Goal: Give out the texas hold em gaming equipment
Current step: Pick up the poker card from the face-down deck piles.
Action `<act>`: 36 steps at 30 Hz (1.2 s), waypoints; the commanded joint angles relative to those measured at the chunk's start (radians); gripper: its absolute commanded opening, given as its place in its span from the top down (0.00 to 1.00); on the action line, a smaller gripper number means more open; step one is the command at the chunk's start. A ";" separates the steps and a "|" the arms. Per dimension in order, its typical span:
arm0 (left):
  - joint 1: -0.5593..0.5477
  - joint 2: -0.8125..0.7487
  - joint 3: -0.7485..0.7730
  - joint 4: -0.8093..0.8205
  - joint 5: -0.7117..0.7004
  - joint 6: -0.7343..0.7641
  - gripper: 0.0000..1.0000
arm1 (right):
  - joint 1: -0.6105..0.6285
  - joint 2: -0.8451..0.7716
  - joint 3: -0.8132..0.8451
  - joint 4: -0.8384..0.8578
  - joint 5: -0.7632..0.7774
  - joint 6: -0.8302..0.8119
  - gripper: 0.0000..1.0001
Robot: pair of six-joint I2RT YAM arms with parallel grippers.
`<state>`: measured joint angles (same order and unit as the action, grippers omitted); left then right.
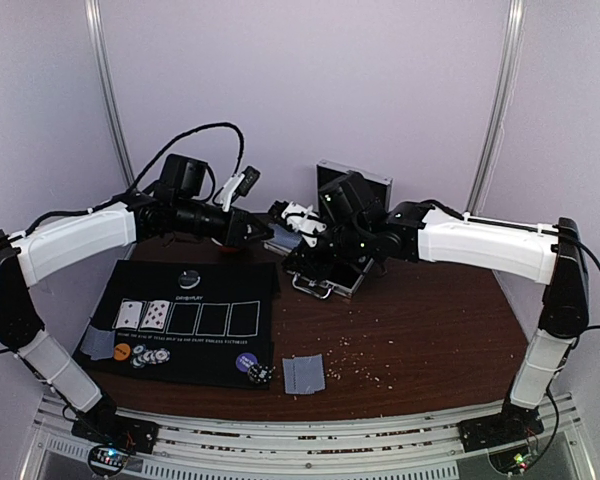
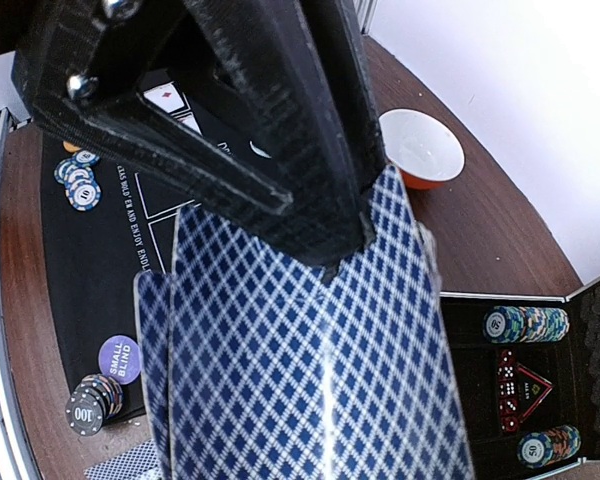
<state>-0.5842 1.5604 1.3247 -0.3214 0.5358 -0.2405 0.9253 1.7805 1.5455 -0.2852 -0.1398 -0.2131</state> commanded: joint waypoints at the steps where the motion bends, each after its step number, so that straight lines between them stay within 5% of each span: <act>1: 0.009 -0.033 -0.004 0.088 0.107 0.009 0.80 | 0.008 -0.005 0.025 0.009 -0.006 -0.017 0.56; 6: 0.009 -0.065 -0.021 0.143 0.193 0.004 1.00 | 0.006 -0.007 0.025 0.015 -0.004 -0.019 0.56; 21: 0.027 -0.106 0.024 0.010 0.156 0.120 1.00 | -0.010 -0.028 -0.006 0.020 0.011 -0.020 0.56; 36: 0.067 -0.085 -0.049 0.118 0.308 0.098 1.00 | -0.016 -0.041 -0.026 0.036 -0.013 -0.007 0.56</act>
<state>-0.5243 1.4651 1.2919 -0.2741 0.7971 -0.1406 0.9119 1.7775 1.5249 -0.2771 -0.1406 -0.2302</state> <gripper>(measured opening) 0.007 0.439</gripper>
